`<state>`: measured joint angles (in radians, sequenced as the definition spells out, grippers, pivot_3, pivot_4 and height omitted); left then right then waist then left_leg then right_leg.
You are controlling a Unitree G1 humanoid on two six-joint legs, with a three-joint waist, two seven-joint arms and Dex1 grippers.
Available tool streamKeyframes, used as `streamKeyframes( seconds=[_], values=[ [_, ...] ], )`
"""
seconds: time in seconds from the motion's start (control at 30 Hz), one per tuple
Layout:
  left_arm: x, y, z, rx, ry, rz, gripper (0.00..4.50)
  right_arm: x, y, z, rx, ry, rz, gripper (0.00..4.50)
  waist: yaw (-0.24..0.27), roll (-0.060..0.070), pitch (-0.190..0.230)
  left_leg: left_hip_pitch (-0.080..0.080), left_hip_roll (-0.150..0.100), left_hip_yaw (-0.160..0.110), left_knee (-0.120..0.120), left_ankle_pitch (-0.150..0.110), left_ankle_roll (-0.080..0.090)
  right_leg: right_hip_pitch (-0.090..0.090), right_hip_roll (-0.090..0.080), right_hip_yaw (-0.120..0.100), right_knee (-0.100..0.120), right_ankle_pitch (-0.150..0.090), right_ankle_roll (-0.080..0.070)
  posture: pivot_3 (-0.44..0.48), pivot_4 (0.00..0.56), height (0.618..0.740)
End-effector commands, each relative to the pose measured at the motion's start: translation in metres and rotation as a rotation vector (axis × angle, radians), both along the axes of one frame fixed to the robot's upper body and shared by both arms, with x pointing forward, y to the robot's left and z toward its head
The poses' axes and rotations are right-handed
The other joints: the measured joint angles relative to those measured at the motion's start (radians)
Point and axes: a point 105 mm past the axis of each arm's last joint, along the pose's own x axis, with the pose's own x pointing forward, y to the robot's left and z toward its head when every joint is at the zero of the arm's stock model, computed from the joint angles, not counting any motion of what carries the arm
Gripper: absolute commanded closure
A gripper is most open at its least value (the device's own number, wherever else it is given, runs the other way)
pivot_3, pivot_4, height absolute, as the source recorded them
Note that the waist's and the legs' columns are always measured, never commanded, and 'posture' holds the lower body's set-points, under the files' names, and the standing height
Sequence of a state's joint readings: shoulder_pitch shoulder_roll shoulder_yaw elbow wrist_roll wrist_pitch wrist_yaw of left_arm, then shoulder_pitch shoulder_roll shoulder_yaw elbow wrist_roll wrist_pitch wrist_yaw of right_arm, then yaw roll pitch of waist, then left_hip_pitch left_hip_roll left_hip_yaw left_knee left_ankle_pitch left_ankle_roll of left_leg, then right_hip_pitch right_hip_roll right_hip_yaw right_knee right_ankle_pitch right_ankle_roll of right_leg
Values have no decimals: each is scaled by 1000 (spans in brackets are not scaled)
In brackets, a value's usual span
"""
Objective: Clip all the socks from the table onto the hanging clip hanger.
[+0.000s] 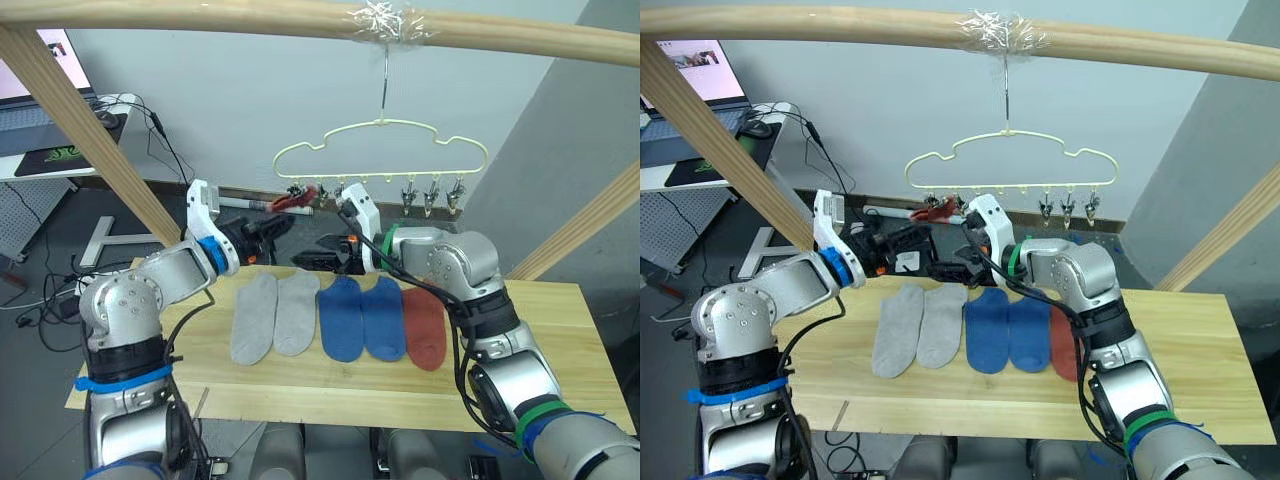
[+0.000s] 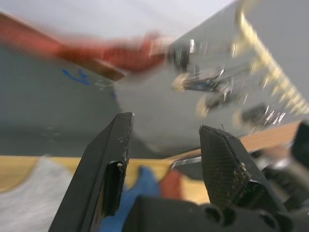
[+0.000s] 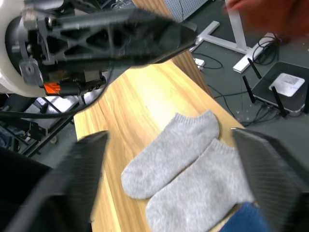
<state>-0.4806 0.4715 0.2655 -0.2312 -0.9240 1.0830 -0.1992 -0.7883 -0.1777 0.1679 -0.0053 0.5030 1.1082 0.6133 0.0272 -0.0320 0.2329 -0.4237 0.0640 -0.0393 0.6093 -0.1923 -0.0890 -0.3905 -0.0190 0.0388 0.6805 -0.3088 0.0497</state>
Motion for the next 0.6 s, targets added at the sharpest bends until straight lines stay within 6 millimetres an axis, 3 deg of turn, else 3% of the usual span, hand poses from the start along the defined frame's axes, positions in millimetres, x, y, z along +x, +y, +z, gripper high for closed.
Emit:
streamKeyframes(
  seconds=[0.03, 0.17, 0.3, 0.43, 0.6],
  values=[
    [-13, -3, 14, 157, -249, 6, 2055, -23, -24, 10, 14, -56, 10, 70, 3, 0, 0, 0, 0, 0, 0, 0, 0, 0, 0, 0, 0, 0, 0, 206, 176, 740],
    [-20, -3, 8, 246, -377, 34, 2055, -43, -50, 14, -2, -94, -9, 70, 18, 0, 0, -1, 0, 0, 0, -1, 1, -1, 0, 0, -1, 0, 0, 211, 174, 740],
    [-28, -9, 4, 328, -527, 74, 2055, -69, -88, 28, -15, -185, -46, 70, 31, 0, 0, -1, 0, 0, 0, -1, 1, 0, 0, 1, -1, 0, -1, 204, 175, 740],
    [-29, -25, -3, 345, -577, 63, 2055, -86, -112, 49, -32, -284, -60, 70, 41, 0, 0, -1, -1, 1, 1, -1, 2, 0, 0, 1, -1, 1, -2, 180, 176, 740],
    [-23, -46, -5, 318, -626, 72, 2055, -94, -134, 73, -76, -355, -87, 70, 45, 0, -1, -1, -1, 1, 2, -1, 2, 1, 0, 2, -1, 1, -2, 144, 178, 740]
  ],
)
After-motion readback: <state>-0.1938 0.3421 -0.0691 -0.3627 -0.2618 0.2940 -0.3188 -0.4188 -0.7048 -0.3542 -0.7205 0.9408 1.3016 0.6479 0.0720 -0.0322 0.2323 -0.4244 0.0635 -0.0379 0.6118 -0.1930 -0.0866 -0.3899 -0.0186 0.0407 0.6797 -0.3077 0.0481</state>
